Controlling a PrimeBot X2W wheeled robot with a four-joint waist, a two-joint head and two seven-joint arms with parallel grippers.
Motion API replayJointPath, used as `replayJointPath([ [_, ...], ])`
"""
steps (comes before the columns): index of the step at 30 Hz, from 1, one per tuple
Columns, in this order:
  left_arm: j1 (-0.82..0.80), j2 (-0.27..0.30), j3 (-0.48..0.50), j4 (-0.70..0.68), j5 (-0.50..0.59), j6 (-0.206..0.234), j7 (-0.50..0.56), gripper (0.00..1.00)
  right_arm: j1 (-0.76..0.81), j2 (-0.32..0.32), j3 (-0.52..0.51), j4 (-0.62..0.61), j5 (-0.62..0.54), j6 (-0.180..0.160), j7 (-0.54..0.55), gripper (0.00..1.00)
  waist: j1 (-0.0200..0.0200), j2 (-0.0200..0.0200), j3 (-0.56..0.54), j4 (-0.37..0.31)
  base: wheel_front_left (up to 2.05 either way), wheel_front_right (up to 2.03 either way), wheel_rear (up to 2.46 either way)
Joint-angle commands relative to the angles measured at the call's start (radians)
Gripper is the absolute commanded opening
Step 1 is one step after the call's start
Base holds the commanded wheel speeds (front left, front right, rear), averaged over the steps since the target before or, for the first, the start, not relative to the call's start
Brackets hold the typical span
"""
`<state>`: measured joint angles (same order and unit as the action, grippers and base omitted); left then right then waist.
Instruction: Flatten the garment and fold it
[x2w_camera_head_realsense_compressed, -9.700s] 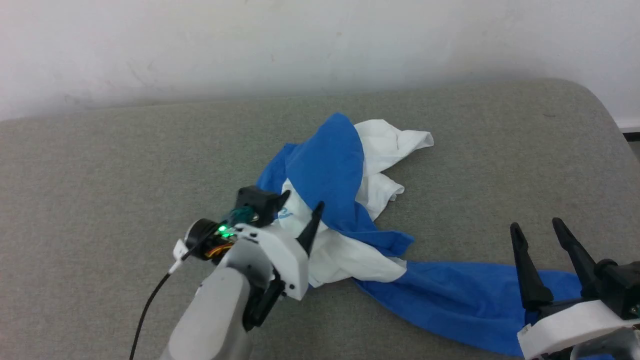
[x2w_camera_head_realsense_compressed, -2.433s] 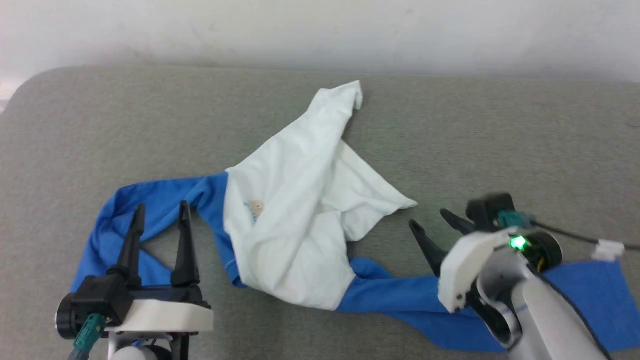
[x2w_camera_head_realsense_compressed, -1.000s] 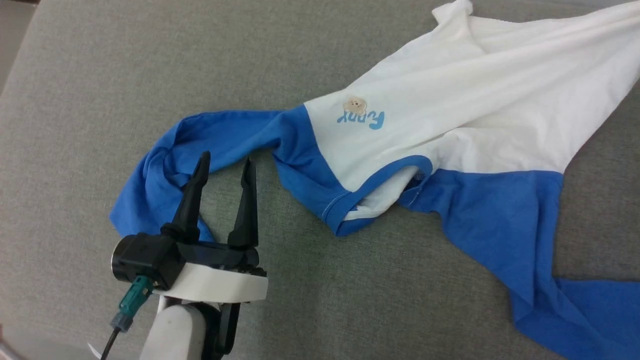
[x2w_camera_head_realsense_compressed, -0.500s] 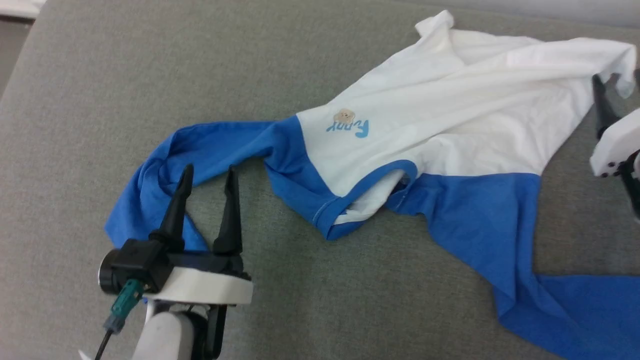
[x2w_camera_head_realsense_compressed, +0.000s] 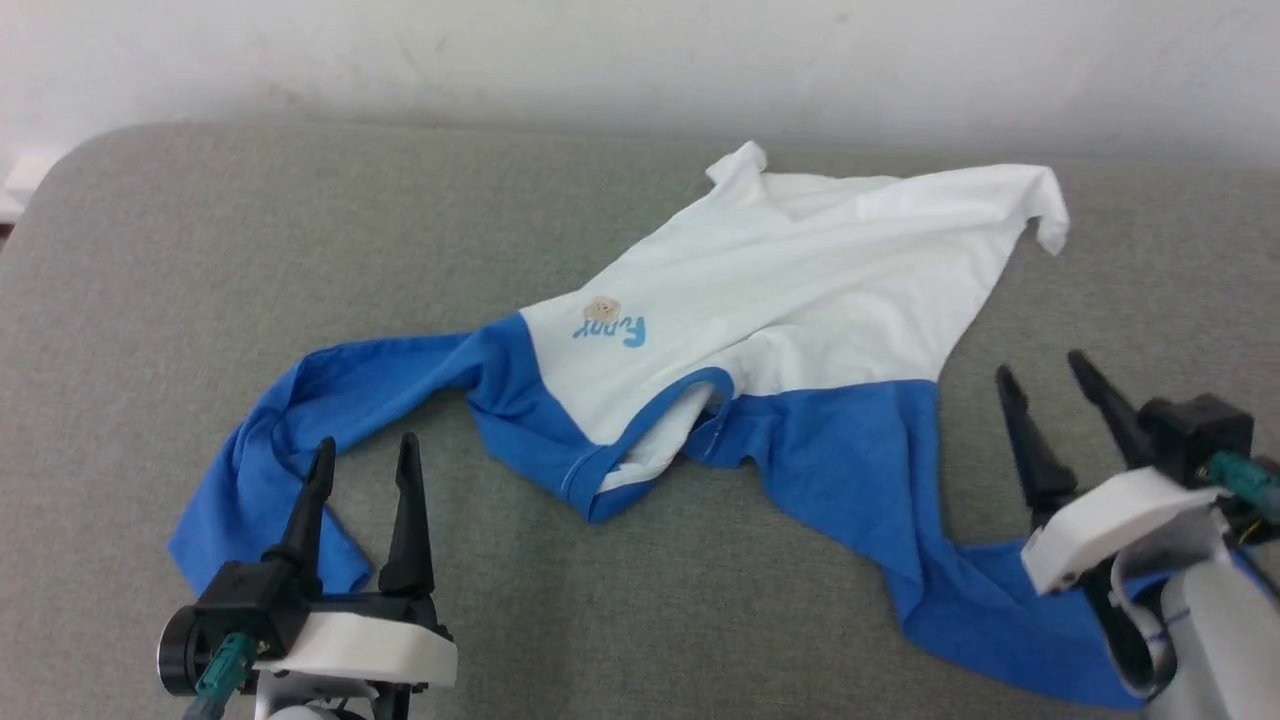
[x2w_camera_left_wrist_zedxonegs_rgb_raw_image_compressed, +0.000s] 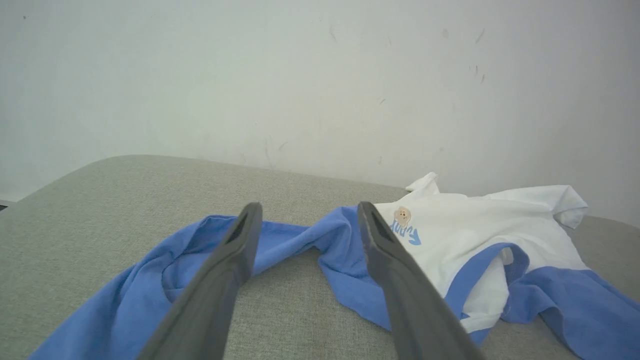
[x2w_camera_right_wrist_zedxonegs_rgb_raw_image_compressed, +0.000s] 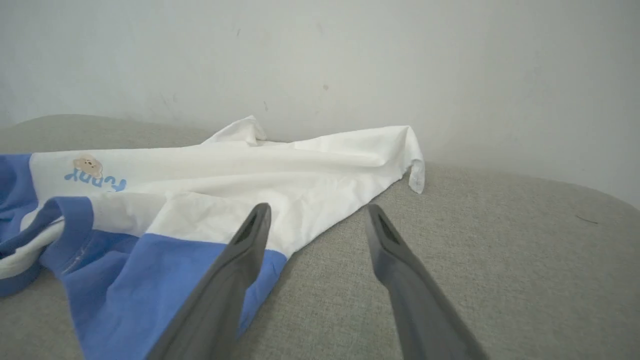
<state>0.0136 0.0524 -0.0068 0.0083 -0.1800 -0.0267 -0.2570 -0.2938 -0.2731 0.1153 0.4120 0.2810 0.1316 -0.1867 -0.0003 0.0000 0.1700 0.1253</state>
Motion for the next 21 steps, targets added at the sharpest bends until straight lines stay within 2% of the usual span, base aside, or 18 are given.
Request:
replayJointPath([
  [1,0.007,-0.001,0.005,0.004,0.009,-0.009,-0.005,1.00,0.076,0.027,-0.006,-0.100,-0.011,-0.001,0.055,1.00,0.0003,0.0000,-0.052,-0.050,0.00,0.00,0.00],
  [2,0.007,-0.001,0.005,0.004,0.009,-0.009,-0.005,1.00,0.076,0.027,-0.006,-0.100,-0.011,-0.001,0.055,1.00,0.0003,0.0000,-0.052,-0.050,0.00,0.00,0.00],
  [5,0.007,-0.001,0.009,0.006,0.012,-0.012,-0.005,1.00,0.161,0.057,0.024,-0.234,-0.011,-0.001,0.161,1.00,0.0003,0.0000,-0.053,-0.052,0.00,0.00,0.00],
  [9,0.005,-0.001,0.012,0.009,0.011,-0.012,-0.005,1.00,0.197,0.048,0.126,-0.337,0.025,-0.001,0.331,1.00,0.0003,0.0000,-0.051,-0.049,0.00,0.00,0.00],
  [10,0.002,-0.001,0.011,0.012,0.010,-0.014,-0.005,1.00,0.183,0.034,0.183,-0.356,0.050,-0.001,0.411,1.00,0.0003,0.0000,-0.048,-0.043,0.00,0.00,0.00],
  [15,-0.009,-0.002,0.002,0.016,0.007,-0.016,-0.005,1.00,0.114,0.009,0.284,-0.333,0.090,-0.001,0.523,1.00,0.0003,0.0000,-0.035,-0.023,0.00,0.00,0.00],
  [21,-0.030,-0.002,-0.022,0.021,-0.011,-0.013,-0.005,1.00,-0.018,-0.010,0.388,-0.171,0.134,-0.001,0.627,1.00,0.0003,0.0000,-0.002,0.010,0.00,0.00,0.00],
])
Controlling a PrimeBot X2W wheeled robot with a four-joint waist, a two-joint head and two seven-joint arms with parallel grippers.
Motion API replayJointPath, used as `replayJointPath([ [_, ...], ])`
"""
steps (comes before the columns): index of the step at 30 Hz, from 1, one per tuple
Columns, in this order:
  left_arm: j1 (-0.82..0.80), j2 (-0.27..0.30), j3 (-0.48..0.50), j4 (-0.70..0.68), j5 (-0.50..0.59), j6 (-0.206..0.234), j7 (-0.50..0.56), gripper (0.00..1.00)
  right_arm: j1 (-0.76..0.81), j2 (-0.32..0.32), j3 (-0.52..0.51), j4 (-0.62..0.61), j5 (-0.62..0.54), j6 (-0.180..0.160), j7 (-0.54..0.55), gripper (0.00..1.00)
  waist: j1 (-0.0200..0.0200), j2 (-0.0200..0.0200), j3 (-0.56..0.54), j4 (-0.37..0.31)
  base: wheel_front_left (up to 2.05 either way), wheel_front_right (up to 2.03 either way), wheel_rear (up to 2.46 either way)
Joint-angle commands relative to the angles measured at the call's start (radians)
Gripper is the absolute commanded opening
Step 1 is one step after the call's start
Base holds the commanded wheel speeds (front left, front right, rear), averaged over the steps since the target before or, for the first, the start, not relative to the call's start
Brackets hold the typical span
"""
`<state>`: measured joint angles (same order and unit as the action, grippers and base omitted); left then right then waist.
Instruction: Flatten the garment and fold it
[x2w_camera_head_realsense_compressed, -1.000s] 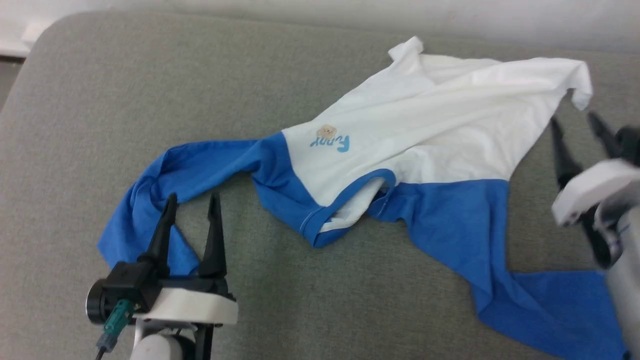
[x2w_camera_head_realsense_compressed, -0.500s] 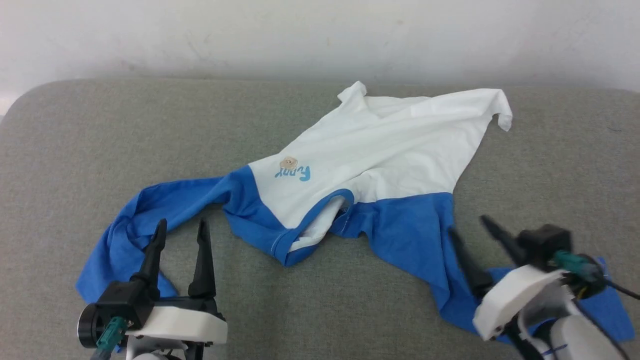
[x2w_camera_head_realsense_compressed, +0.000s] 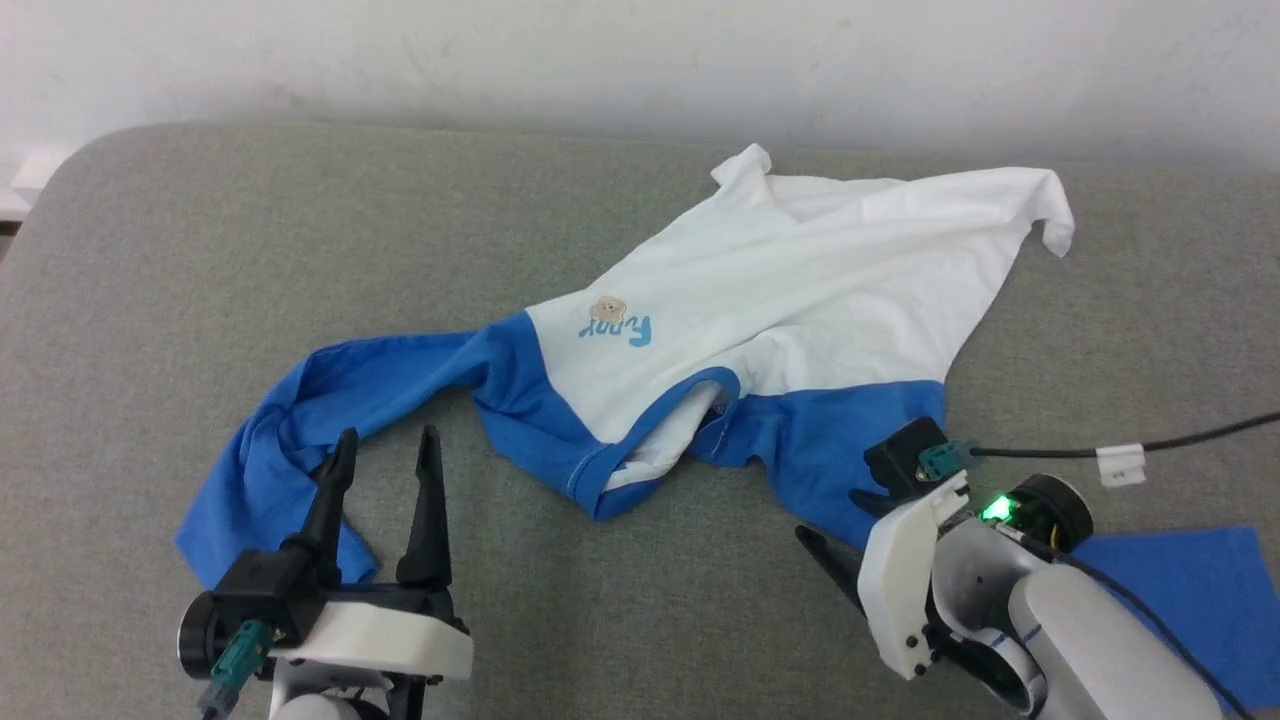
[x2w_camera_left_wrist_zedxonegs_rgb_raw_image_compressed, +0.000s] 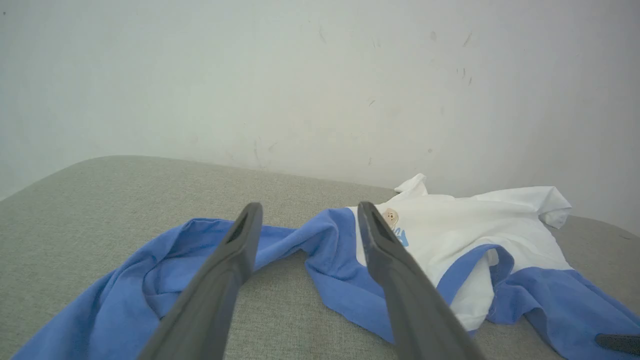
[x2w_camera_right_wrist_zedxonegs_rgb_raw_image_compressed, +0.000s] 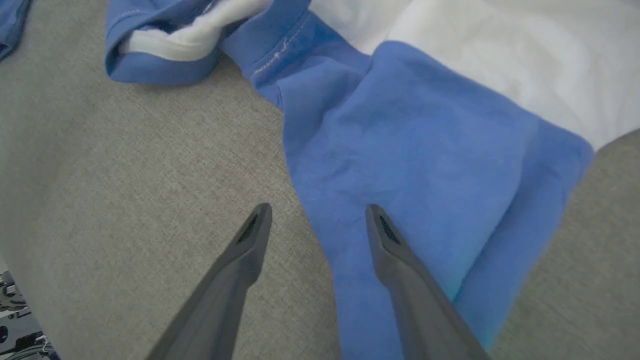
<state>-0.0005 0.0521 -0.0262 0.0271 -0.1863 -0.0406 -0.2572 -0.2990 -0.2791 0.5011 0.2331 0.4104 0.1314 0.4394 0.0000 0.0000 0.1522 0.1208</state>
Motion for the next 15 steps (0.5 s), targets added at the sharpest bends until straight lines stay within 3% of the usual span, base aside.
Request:
replayJointPath([
  [1,-0.019,-0.002,-0.007,0.003,-0.008,0.002,-0.005,1.00,-0.032,-0.007,0.016,0.040,0.006,-0.001,0.011,1.00,0.0000,0.0000,0.021,0.019,0.00,0.00,0.00],
  [7,-0.031,-0.002,-0.025,0.018,-0.018,0.006,-0.005,1.00,-0.079,-0.008,0.087,0.215,0.054,-0.001,0.083,1.00,0.0000,0.0000,0.033,0.035,0.00,0.00,0.00],
  [8,-0.031,-0.002,-0.029,0.024,-0.016,0.003,-0.005,1.00,-0.079,-0.010,0.101,0.235,0.064,-0.001,0.104,0.54,0.0000,0.0000,0.033,0.036,0.00,0.00,0.00],
  [9,-0.032,-0.002,-0.033,0.030,-0.011,0.000,-0.005,1.00,-0.077,-0.008,0.112,0.249,0.082,-0.001,0.124,0.35,0.0000,0.0000,0.032,0.037,0.00,0.00,0.00],
  [10,-0.034,-0.002,-0.036,0.039,-0.010,-0.005,-0.005,1.00,-0.075,-0.007,0.120,0.257,0.100,-0.001,0.136,0.00,0.0000,0.0000,0.030,0.036,0.00,0.00,0.00],
  [15,-0.089,0.029,-0.070,0.099,-0.019,-0.044,0.050,1.00,-0.085,-0.012,0.131,0.259,0.129,-0.001,0.100,0.00,0.0000,0.0000,0.016,0.024,0.00,0.00,0.00],
])
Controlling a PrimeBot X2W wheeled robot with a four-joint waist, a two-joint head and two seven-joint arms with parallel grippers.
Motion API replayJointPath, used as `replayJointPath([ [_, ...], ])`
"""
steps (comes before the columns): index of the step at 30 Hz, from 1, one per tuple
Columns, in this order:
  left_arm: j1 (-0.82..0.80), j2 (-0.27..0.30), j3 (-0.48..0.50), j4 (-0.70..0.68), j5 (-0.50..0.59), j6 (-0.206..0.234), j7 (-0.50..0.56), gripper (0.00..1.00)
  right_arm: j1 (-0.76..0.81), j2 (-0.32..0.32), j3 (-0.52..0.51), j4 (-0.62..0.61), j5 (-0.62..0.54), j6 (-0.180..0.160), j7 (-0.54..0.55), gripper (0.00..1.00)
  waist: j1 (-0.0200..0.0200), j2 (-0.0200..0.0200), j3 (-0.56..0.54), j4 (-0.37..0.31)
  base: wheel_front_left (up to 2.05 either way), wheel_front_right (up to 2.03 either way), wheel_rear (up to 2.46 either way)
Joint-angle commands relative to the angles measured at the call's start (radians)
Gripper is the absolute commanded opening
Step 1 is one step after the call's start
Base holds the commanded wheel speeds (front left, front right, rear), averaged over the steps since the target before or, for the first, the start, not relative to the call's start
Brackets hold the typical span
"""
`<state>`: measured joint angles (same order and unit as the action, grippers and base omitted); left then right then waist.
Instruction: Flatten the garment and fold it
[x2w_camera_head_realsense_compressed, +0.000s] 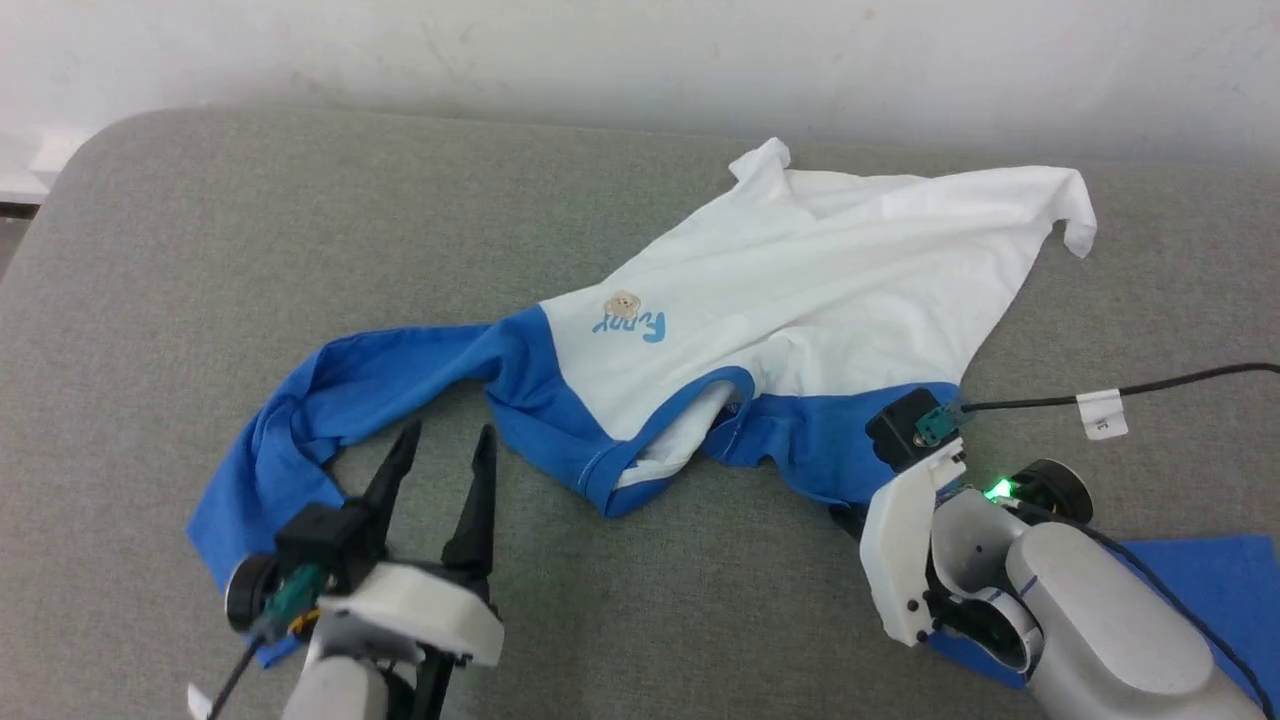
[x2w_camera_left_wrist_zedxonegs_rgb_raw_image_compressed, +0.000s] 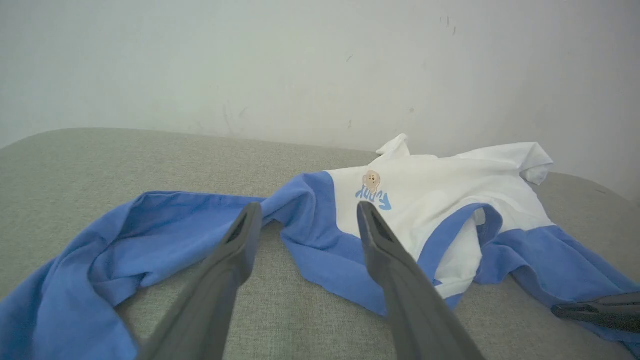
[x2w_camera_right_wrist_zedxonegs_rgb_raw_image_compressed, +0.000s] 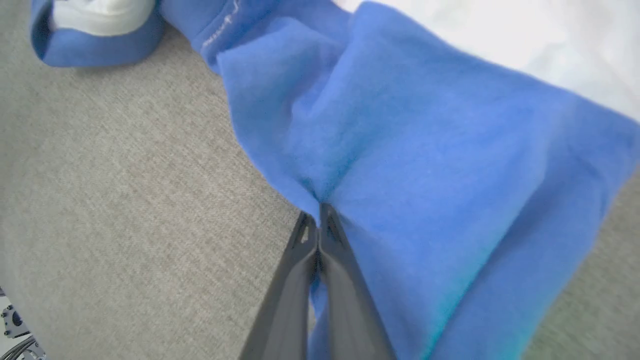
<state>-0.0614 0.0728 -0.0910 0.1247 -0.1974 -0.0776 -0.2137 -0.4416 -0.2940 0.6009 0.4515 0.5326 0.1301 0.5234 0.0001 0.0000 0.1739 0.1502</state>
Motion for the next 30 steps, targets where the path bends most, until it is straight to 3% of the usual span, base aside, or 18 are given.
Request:
replayJointPath([
  [1,-0.050,0.017,-0.014,0.011,-0.012,-0.014,0.033,1.00,0.056,0.004,0.031,0.038,0.009,0.001,0.005,0.00,-0.0001,0.0000,-0.009,-0.008,0.00,0.00,0.00],
  [12,-0.277,0.126,-0.104,0.240,-0.177,-0.051,0.550,1.00,0.055,0.012,0.068,0.005,0.044,0.001,-0.029,0.00,-0.0001,0.0000,-0.033,-0.078,0.00,0.00,0.00],
  [23,-0.393,0.181,-0.275,0.465,-0.309,-0.053,0.844,1.00,0.034,0.009,0.083,-0.005,0.063,0.001,-0.070,0.00,-0.0001,0.0000,-0.003,-0.134,0.00,0.00,0.00],
  [24,-0.396,0.181,-0.291,0.476,-0.327,-0.053,0.865,0.69,0.032,0.009,0.081,-0.004,0.061,0.001,-0.081,0.00,-0.0001,0.0000,-0.002,-0.136,0.00,0.00,0.00],
  [25,-0.400,0.186,-0.309,0.482,-0.336,-0.053,0.874,0.25,0.030,0.009,0.077,-0.004,0.060,0.001,-0.094,0.00,-0.0001,0.0000,-0.001,-0.138,0.00,0.00,0.00],
  [26,-0.402,0.190,-0.323,0.487,-0.346,-0.053,0.874,0.00,0.029,0.009,0.075,-0.002,0.058,0.001,-0.104,0.00,-0.0001,0.0000,0.000,-0.139,0.00,0.00,0.00],
  [30,-0.398,0.207,-0.364,0.478,-0.375,-0.053,0.791,0.00,0.028,0.008,0.051,0.004,0.047,0.001,-0.173,0.00,-0.0001,0.0000,-0.011,-0.138,0.00,0.00,0.00],
])
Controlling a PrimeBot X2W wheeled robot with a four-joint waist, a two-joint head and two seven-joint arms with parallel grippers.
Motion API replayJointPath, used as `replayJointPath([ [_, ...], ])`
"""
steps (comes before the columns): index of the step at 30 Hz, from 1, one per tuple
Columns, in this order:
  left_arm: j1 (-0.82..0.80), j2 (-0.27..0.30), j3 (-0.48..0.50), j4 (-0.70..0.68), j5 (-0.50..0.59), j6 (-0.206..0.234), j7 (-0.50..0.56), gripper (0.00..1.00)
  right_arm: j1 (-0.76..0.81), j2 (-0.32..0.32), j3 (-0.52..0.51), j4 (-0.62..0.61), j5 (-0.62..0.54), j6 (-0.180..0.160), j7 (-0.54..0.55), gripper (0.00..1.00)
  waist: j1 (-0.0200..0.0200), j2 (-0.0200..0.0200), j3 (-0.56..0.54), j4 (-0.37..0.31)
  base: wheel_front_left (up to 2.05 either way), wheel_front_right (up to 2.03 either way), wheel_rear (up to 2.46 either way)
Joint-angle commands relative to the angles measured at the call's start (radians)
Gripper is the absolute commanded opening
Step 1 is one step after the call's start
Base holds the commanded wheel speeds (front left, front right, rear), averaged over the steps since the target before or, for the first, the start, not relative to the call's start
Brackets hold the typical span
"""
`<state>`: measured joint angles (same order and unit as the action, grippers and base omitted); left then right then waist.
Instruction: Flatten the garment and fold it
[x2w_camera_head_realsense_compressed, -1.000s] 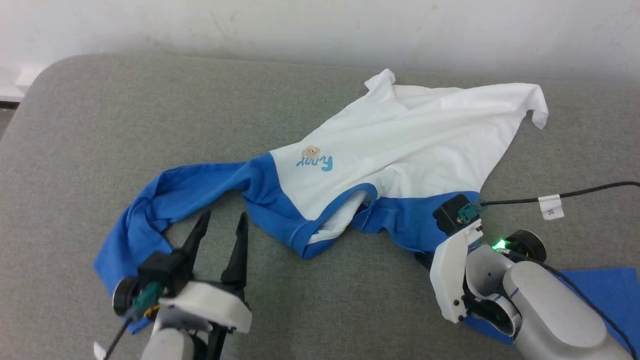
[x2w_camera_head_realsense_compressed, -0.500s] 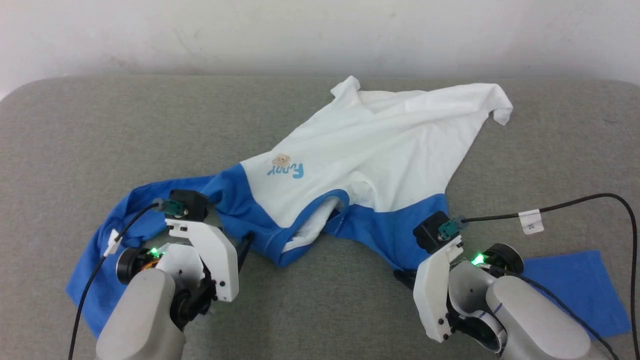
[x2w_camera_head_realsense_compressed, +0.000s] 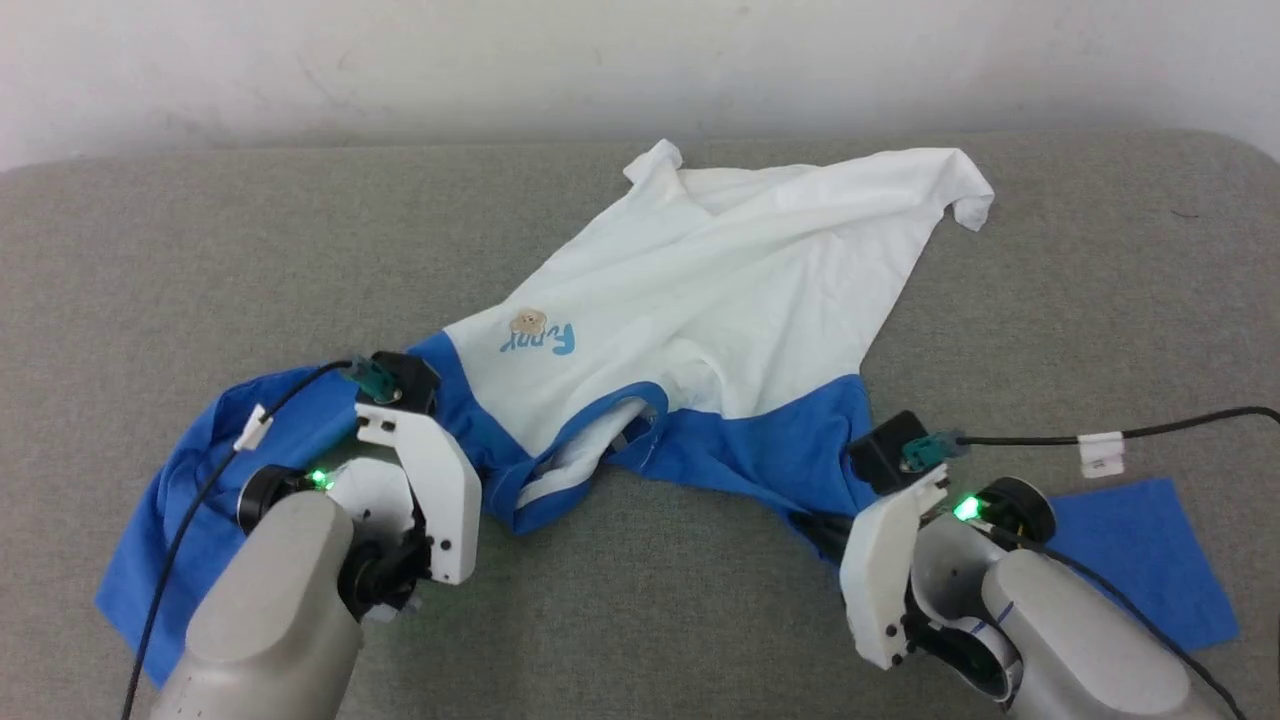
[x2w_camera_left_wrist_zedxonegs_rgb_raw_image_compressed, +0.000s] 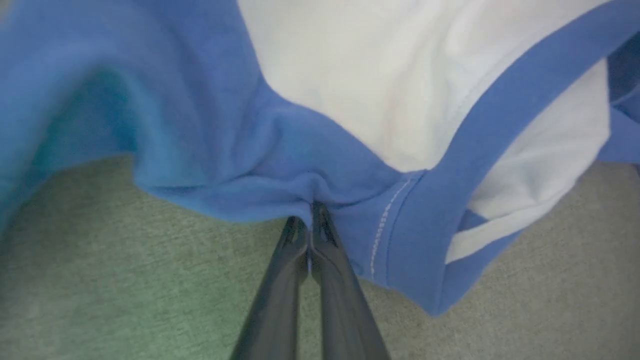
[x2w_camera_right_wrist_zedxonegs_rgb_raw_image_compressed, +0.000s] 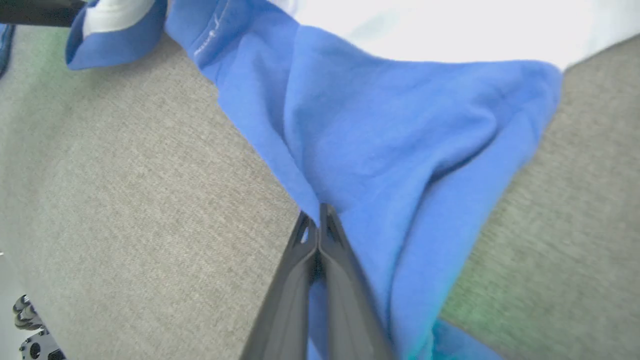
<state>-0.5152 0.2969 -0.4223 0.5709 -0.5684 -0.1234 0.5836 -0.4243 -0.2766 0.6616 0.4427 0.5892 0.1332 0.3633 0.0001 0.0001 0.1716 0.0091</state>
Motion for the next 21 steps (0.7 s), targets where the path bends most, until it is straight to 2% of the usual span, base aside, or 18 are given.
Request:
replayJointPath([
  [1,0.059,-0.009,-0.036,0.029,-0.003,-0.007,-0.039,0.00,0.013,-0.010,-0.017,0.016,-0.010,-0.002,-0.026,0.00,-0.0001,-0.0001,-0.014,0.006,0.00,0.00,0.00],
  [6,0.082,0.024,-0.001,0.000,0.017,0.014,-0.224,0.00,0.027,-0.034,-0.062,-0.003,-0.034,-0.002,-0.113,0.00,-0.0001,-0.0001,-0.054,0.022,0.00,0.00,0.00],
  [12,0.119,0.067,0.057,-0.155,0.057,0.090,-0.408,0.00,0.074,-0.058,-0.159,-0.089,-0.094,-0.002,-0.212,0.00,-0.0001,-0.0001,-0.110,0.037,0.00,0.00,0.00],
  [17,0.131,0.114,0.111,-0.383,0.094,0.167,-0.473,0.00,0.118,-0.067,-0.279,-0.271,-0.165,-0.002,-0.215,0.00,-0.0001,-0.0001,-0.140,0.037,0.00,0.00,0.00],
  [21,0.092,0.152,0.153,-0.572,0.129,0.224,-0.473,0.00,0.105,-0.064,-0.390,-0.482,-0.230,-0.002,-0.180,0.00,-0.0001,-0.0001,-0.143,0.026,0.00,0.00,0.00],
])
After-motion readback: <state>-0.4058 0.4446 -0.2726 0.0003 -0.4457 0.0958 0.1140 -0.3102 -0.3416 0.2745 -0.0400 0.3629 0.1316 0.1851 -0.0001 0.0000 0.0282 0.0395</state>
